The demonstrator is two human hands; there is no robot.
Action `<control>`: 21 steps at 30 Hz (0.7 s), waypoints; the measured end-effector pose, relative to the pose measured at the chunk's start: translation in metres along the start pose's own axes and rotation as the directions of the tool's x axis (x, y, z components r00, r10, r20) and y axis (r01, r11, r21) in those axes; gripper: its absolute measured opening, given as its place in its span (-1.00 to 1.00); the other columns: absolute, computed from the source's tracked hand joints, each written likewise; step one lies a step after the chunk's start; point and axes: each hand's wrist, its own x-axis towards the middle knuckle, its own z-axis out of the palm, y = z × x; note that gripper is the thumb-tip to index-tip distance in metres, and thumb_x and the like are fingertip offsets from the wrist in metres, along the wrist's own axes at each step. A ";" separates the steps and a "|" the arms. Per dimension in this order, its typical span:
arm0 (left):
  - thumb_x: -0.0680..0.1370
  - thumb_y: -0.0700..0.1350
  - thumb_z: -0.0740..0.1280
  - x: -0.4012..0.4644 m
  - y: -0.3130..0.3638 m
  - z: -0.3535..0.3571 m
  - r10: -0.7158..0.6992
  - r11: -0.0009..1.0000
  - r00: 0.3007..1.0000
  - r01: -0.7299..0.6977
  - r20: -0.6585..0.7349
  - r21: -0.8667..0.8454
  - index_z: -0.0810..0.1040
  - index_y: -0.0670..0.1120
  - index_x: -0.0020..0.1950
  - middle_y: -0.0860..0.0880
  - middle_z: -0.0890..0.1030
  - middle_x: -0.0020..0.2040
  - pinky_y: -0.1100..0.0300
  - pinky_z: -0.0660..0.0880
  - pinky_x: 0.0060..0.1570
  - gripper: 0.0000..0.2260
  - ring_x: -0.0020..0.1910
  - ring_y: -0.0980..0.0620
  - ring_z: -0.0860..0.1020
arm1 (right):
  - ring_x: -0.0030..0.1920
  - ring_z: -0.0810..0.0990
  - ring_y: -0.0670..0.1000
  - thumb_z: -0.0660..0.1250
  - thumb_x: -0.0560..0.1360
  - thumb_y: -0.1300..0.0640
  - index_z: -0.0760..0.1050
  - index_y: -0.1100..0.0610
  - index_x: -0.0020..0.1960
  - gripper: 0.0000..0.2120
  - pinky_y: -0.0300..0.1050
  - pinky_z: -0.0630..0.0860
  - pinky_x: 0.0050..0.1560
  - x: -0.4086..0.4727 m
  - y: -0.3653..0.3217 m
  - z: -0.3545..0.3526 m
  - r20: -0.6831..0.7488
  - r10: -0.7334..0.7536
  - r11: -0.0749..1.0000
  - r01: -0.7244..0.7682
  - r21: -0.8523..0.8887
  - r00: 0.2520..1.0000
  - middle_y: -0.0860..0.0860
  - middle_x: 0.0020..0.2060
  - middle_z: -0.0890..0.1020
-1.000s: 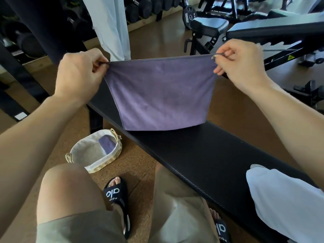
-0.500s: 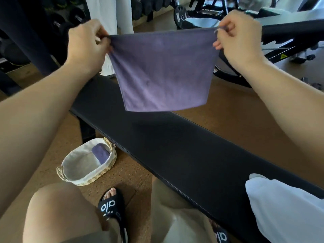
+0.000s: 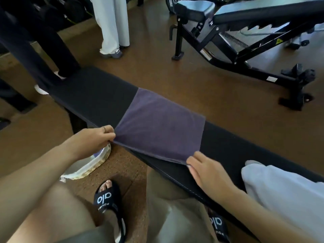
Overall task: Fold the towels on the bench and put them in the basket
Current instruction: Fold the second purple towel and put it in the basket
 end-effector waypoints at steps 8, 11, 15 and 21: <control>0.61 -0.20 0.30 -0.009 0.008 -0.005 0.010 0.960 0.992 -0.045 0.127 0.275 0.52 0.02 0.20 0.03 0.48 0.17 0.29 0.47 -0.34 -0.80 -0.27 0.11 0.40 | -0.36 0.47 -0.04 0.51 0.40 0.19 0.52 0.01 -0.17 -0.81 -0.13 0.50 -0.35 -0.014 -0.021 0.015 0.023 -0.021 0.994 0.023 -0.111 1.000 -0.09 -0.29 0.48; 0.62 -0.22 0.26 -0.008 0.010 -0.001 -0.014 0.935 0.987 -0.044 0.161 0.351 0.49 0.02 0.22 0.03 0.47 0.16 0.28 0.40 -0.36 -0.78 -0.26 0.09 0.37 | -0.35 0.46 -0.04 0.48 0.43 0.18 0.51 0.01 -0.17 -0.84 -0.13 0.50 -0.34 -0.017 -0.028 0.016 0.007 -0.043 0.992 0.043 -0.120 0.999 -0.08 -0.28 0.48; 0.60 -0.28 0.25 -0.003 0.011 0.000 -0.044 0.910 0.986 -0.026 0.158 0.414 0.49 0.02 0.21 0.03 0.48 0.16 0.23 0.52 -0.29 -0.73 -0.12 0.07 0.55 | -0.37 0.40 -0.02 0.49 0.38 0.21 0.44 0.02 -0.23 -0.77 -0.12 0.42 -0.37 -0.016 -0.040 0.016 -0.024 -0.092 0.990 0.089 -0.108 0.995 -0.08 -0.32 0.41; 0.59 -0.30 0.25 0.009 0.013 0.002 -0.084 0.885 0.991 0.026 0.104 0.465 0.52 -0.01 0.21 -0.04 0.52 0.22 0.22 0.50 -0.24 -0.73 0.01 0.01 0.62 | -0.38 0.36 0.00 0.49 0.34 0.24 0.36 0.04 -0.26 -0.70 -0.14 0.29 -0.38 -0.009 -0.055 0.021 -0.040 -0.122 0.989 0.117 -0.093 0.992 -0.06 -0.33 0.37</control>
